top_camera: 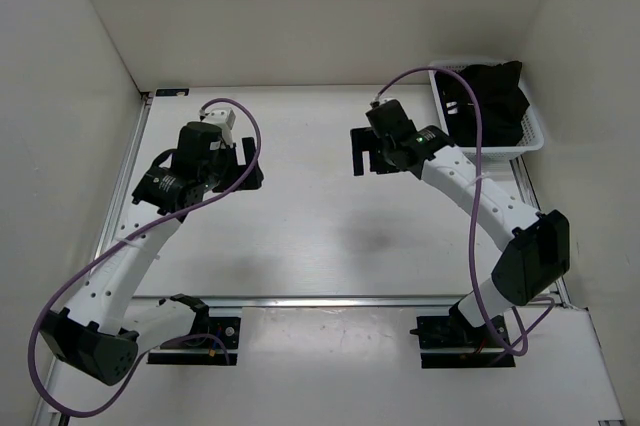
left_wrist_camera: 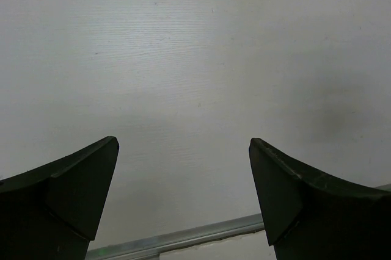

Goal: Fold and stack the shorts
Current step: Grab the shorts from the pile

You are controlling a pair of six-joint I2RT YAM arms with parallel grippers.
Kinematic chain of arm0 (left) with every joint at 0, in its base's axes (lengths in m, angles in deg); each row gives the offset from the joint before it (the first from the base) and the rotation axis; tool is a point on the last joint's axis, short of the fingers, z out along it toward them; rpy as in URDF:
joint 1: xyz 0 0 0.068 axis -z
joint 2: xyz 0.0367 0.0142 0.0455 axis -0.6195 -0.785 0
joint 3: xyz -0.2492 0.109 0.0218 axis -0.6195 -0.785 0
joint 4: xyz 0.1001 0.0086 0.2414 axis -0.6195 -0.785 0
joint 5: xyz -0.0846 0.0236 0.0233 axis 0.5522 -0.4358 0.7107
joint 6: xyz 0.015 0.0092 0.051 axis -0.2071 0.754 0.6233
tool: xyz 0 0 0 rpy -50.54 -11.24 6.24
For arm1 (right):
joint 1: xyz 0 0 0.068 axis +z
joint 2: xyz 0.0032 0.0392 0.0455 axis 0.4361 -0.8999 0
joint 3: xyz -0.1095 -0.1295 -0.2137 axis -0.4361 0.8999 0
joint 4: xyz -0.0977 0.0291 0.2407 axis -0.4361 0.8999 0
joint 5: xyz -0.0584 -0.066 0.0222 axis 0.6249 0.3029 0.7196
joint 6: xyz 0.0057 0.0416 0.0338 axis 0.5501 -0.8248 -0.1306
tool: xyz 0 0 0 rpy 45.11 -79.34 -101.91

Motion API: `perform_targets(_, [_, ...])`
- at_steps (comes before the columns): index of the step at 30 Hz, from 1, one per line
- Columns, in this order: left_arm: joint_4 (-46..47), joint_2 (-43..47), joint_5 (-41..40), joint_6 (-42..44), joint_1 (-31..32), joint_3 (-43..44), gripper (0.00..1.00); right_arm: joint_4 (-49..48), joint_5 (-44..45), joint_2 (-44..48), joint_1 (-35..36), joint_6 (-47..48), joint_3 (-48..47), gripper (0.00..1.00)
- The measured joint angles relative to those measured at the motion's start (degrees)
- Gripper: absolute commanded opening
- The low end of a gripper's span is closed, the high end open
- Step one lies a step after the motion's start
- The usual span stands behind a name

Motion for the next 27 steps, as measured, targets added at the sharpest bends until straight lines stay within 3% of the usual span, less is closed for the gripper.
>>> perform_targets(8, [0.3, -0.1, 0.5, 0.0, -0.3, 0.0, 0.99, 3.1, 5.7, 0.0, -3.8, -1.8, -1.9, 1.0])
perform_targets(11, [0.2, -0.4, 1.2, -0.2, -0.3, 0.0, 0.99, 4.7, 6.3, -0.2, -10.3, -2.1, -4.4, 0.93])
perform_targets(14, [0.2, -1.3, 2.2, -0.7, -0.3, 0.4, 0.99, 5.9, 5.9, -2.1, -19.0, -2.2, -9.5, 0.93])
perform_targets(21, [0.1, -6.4, 3.3, -2.0, -0.3, 3.7, 0.99, 6.7, 1.8, -17.3, -36.3, -2.1, -28.9, 1.0])
perform_targets(27, [0.2, -13.5, 3.3, -3.0, -0.5, 6.6, 0.99, 7.9, -3.5, -38.1, -43.5, -2.9, -49.2, 1.0])
